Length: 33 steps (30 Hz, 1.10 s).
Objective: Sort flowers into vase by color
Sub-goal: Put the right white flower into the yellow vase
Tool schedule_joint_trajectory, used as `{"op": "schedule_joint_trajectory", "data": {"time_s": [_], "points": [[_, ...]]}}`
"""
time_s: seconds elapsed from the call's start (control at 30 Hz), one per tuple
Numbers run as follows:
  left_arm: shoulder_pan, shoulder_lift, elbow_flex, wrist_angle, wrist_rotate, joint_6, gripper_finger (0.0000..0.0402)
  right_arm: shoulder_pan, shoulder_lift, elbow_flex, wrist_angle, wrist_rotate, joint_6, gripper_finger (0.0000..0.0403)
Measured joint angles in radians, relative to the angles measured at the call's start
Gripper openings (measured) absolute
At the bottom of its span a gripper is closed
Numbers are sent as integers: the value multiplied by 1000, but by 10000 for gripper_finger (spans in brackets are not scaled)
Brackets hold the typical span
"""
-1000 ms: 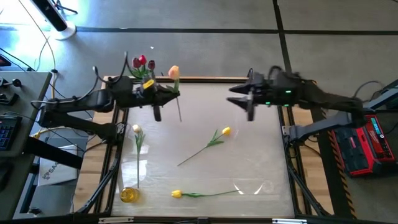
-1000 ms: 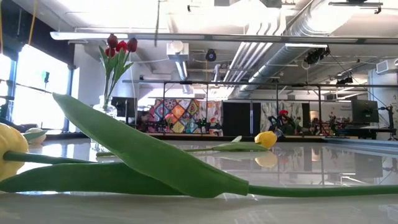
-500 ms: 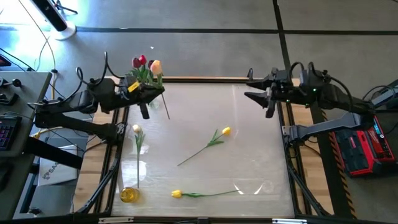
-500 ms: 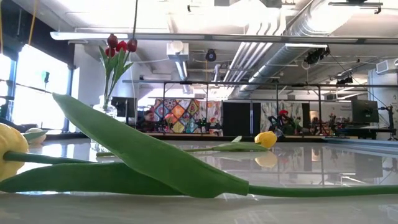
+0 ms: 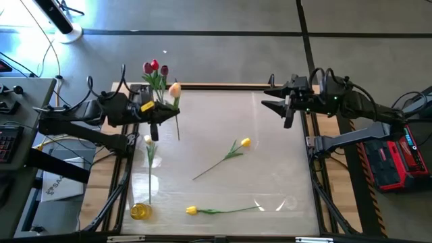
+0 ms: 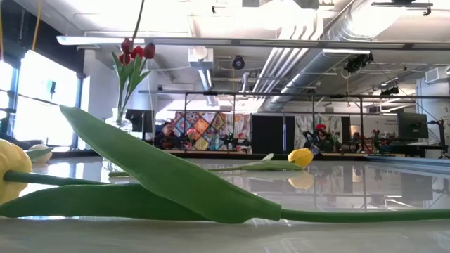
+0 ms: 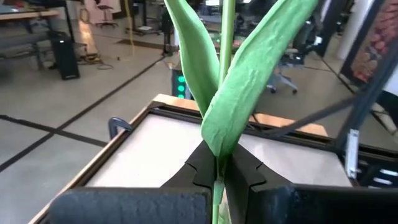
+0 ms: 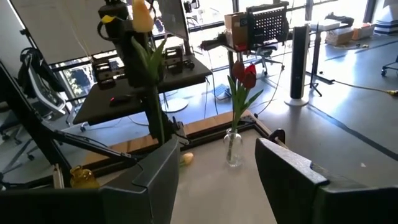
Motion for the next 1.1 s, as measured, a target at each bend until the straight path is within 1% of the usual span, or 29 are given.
{"op": "schedule_joint_trajectory", "data": {"time_s": [0.27,0.4,0.63,0.8,1.1], "points": [[-93,0,0,-69,-60,0,2,0,1,0,0,0,0,199],[-128,0,0,-74,-102,7,2,0,1,0,0,0,0,199],[-188,0,0,-72,-110,3,2,0,1,0,0,0,0,199],[-270,0,-3,-112,-177,-31,1,0,1,0,0,0,0,199],[-422,-47,-117,-131,-278,-105,0,0,1,0,0,0,0,199]]}}
